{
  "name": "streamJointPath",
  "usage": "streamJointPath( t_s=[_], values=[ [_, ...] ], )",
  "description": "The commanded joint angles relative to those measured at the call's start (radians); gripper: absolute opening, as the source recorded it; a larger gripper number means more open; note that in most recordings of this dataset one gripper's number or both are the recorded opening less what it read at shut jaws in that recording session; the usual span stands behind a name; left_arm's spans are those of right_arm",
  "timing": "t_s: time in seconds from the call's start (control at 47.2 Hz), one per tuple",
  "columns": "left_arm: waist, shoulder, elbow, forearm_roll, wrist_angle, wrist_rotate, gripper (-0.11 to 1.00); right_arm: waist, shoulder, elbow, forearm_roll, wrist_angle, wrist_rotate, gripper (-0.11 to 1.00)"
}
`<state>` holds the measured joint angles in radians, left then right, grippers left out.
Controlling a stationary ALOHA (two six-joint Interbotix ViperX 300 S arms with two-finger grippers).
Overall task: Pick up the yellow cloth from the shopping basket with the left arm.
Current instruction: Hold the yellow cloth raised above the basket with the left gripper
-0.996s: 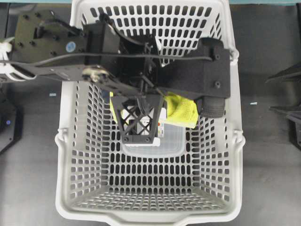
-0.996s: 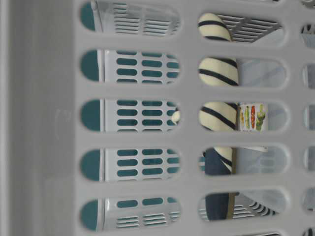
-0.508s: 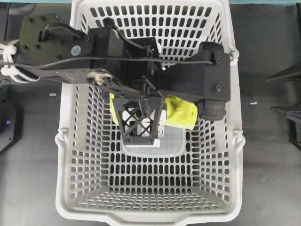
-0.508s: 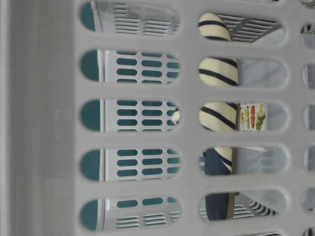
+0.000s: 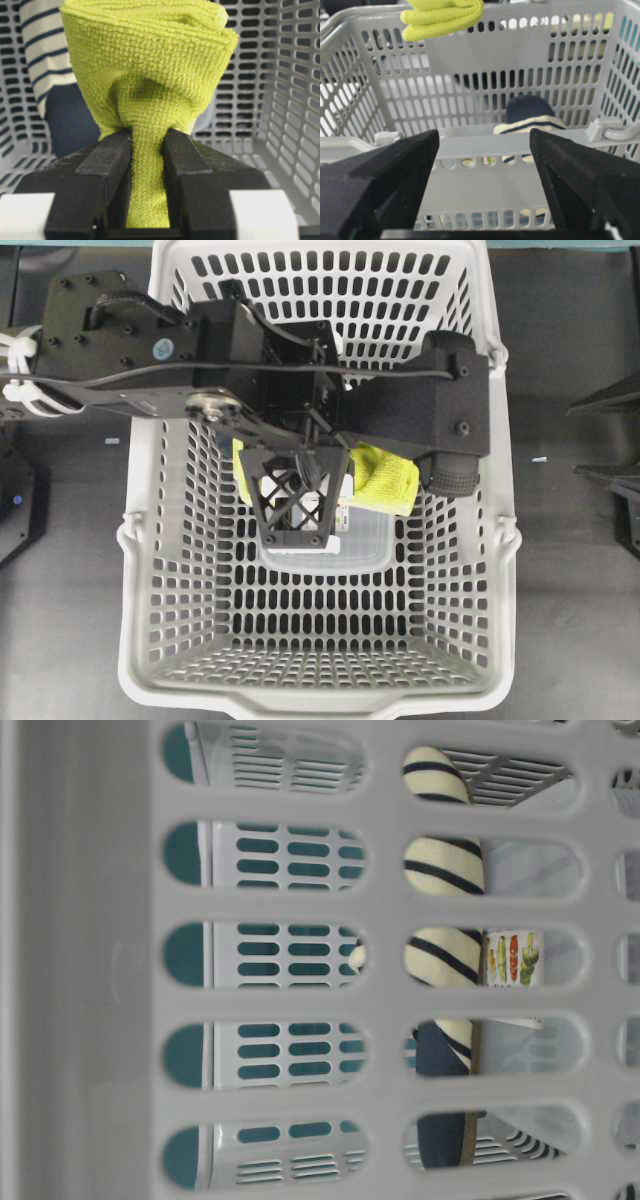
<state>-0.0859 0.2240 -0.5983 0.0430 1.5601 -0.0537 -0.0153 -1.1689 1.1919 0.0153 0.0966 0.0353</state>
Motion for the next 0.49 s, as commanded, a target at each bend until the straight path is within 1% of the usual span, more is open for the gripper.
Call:
streamJointPath(
  t_s=[0.0, 0.169, 0.466],
  values=[
    [-0.002, -0.018, -0.006, 0.003, 0.0, 0.0, 0.16, -0.002, 0.002, -0.006, 0.005, -0.003, -0.002, 0.71],
    [-0.002, -0.017, -0.006, 0.003, 0.002, -0.009, 0.16, -0.002, -0.012, 0.0, 0.005, 0.002, -0.002, 0.7],
    [-0.003, -0.015, 0.003, 0.003, 0.002, -0.006, 0.16, -0.002, -0.031, 0.012, 0.005, 0.002, -0.002, 0.71]
  ],
)
